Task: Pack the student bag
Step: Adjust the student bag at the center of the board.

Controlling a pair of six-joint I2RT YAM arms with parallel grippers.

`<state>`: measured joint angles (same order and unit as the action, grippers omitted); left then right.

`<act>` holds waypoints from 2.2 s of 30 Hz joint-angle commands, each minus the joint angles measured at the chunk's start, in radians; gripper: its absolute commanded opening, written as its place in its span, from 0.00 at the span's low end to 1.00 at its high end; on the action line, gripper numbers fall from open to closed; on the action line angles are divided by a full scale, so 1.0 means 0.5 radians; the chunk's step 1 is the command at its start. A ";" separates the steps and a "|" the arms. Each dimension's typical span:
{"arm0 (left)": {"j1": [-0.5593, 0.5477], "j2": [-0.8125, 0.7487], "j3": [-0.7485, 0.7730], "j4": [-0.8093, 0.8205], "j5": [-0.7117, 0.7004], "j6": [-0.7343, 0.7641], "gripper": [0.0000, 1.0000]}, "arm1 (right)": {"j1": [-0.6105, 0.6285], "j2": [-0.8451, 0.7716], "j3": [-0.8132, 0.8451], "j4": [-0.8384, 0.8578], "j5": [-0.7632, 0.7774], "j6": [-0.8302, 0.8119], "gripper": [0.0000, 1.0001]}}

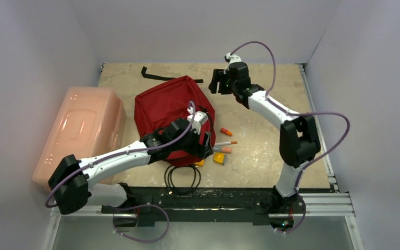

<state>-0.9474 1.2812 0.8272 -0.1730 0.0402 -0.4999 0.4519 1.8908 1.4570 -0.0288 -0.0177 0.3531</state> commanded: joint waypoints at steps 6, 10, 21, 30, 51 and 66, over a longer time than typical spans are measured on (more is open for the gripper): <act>0.323 -0.481 0.244 -0.848 -0.268 -0.384 0.85 | 0.031 -0.708 -0.607 -0.366 -0.585 0.130 0.80; 0.377 -0.695 0.146 -1.104 -0.411 -0.747 0.93 | 0.281 -0.927 -1.019 -0.236 -0.460 0.510 0.85; 0.388 -0.791 -0.036 -1.147 -0.708 -0.958 0.88 | 0.495 -0.759 -1.106 0.524 -0.194 1.045 0.22; 0.407 -0.741 0.465 -1.399 -1.056 -0.565 0.91 | 0.467 -0.404 -0.658 0.696 0.026 0.923 0.00; 0.912 -0.122 0.515 -0.670 -0.526 -0.334 0.85 | 0.185 -0.231 -0.082 0.192 0.055 0.079 0.72; 0.990 0.198 0.241 -0.300 -0.338 -0.458 0.54 | 0.146 0.689 0.947 0.194 -0.602 0.025 0.53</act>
<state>-0.4583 1.4082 1.0206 -0.4103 -0.1387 -0.6987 0.5259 2.1941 1.8420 0.0822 -0.2134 0.4099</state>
